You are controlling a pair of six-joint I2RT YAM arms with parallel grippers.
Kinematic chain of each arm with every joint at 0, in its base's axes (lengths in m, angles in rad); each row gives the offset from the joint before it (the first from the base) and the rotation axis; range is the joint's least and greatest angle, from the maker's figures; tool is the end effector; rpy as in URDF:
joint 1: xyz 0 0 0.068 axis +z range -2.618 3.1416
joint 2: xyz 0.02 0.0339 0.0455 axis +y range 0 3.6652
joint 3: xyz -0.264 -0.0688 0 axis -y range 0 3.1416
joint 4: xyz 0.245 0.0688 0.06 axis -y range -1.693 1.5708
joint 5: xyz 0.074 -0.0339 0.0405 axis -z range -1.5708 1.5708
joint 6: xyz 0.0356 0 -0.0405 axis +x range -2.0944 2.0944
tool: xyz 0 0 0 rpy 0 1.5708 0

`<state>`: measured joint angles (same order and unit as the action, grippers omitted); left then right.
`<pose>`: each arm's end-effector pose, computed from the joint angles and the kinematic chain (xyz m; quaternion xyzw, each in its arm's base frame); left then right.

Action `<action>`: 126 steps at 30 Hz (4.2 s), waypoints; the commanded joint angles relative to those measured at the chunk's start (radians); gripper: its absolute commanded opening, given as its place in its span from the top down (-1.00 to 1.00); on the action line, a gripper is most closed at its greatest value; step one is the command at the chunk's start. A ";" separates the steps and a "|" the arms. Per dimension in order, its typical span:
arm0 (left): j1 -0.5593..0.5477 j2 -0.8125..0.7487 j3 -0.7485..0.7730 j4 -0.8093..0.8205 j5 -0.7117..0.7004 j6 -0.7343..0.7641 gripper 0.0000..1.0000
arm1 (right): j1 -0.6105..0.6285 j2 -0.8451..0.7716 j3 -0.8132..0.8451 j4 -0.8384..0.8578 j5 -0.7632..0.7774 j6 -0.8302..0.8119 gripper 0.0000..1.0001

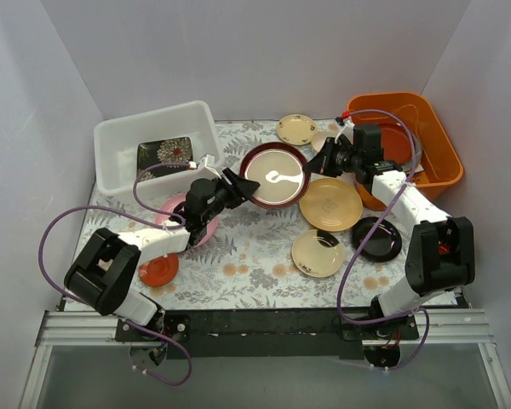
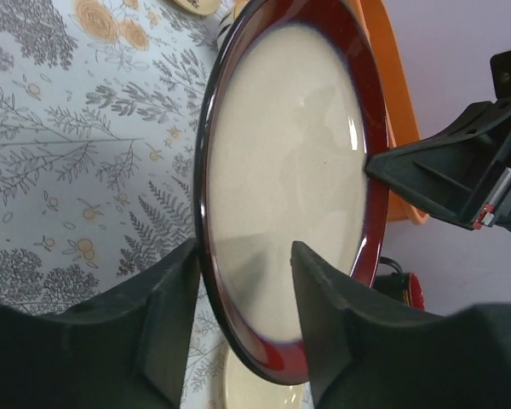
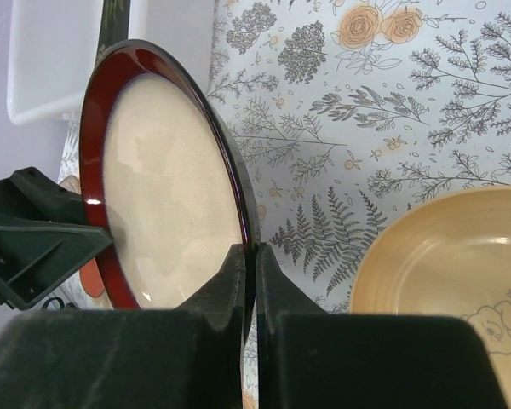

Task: Place the plates into the plastic bin on the countertop
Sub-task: Place the plate in the plastic bin.

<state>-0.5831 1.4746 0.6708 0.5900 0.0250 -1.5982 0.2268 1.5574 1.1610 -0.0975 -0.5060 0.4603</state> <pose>0.2624 -0.1742 0.2183 -0.3715 0.6841 -0.5611 0.2813 0.3452 0.0974 0.2884 -0.0307 0.8405 0.3696 0.3951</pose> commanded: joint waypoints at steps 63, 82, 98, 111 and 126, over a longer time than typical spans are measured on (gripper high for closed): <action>0.279 -0.303 0.170 -0.300 0.013 0.008 1.00 | 0.009 -0.152 -0.187 0.298 -0.160 0.135 -0.54; 0.747 -0.220 0.099 -0.042 0.319 -0.262 1.00 | 0.009 -0.151 -0.241 0.271 -0.174 0.092 -0.54; 0.868 -0.010 0.148 0.045 0.374 -0.295 1.00 | 0.009 -0.151 -0.280 0.265 -0.193 0.072 -0.54; 0.871 0.026 0.243 -0.125 0.242 -0.177 1.00 | 0.008 -0.148 -0.325 0.272 -0.198 0.074 -0.53; 0.878 0.283 0.532 -0.418 0.401 -0.112 1.00 | 0.009 -0.157 -0.356 0.275 -0.200 0.071 -0.51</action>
<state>0.2882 1.7340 1.0851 0.1738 0.2977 -1.7229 0.2314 1.4300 0.8169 0.1570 -0.6857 0.5461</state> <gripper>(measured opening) 0.214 0.759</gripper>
